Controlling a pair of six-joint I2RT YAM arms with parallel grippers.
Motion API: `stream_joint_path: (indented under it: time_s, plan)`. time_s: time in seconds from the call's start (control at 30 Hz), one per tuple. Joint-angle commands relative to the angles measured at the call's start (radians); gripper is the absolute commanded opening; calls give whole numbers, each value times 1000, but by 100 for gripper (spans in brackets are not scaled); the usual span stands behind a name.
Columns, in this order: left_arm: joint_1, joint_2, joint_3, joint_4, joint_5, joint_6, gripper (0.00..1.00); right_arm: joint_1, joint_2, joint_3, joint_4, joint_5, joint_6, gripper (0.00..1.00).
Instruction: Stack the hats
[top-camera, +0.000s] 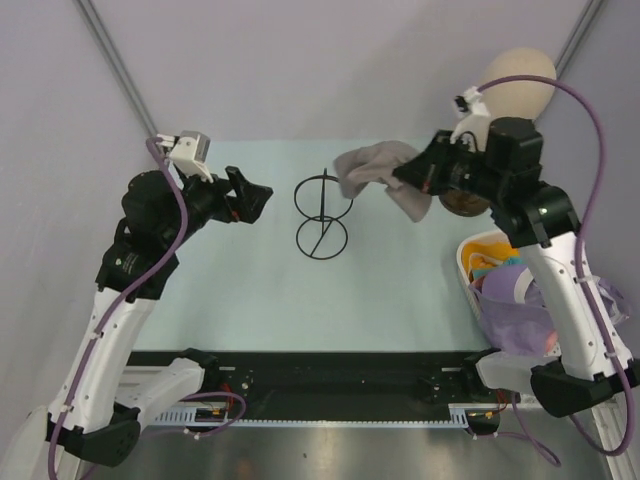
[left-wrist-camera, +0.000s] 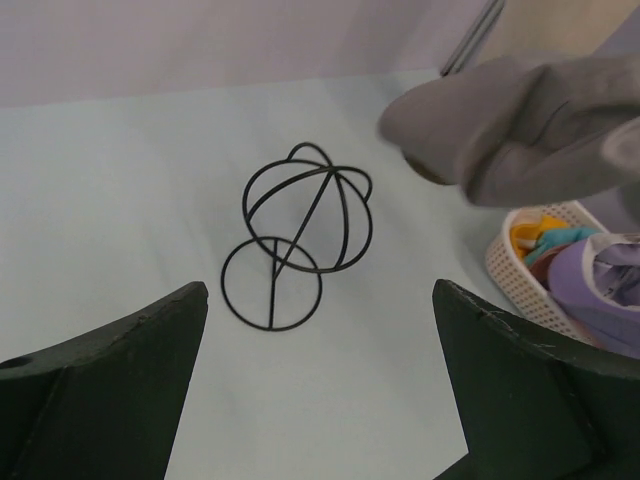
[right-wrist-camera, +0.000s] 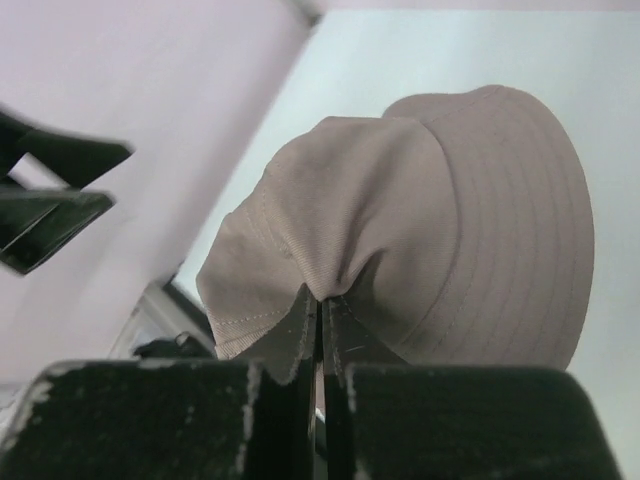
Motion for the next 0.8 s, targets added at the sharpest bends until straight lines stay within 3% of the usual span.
stream_joint_path:
  time_s: [0.0,0.13,0.23,0.4,0.53,0.77]
  plan:
    - [1,-1,73,39,31,-64,100,210,58,9,242,-23,135,0]
    - [33,-15,64,-70,-188,-143,100,335,165,43,303,-14,125,0]
    - [73,-49,-14,-50,-187,-224,100,368,227,31,285,-6,79,0]
    - [126,-66,-227,122,35,-370,100,314,198,-122,317,60,42,0]
    - [159,-54,-358,270,159,-422,100,233,141,-263,446,19,89,0]
    - [188,17,-539,698,384,-551,100,164,129,-346,506,-40,128,0]
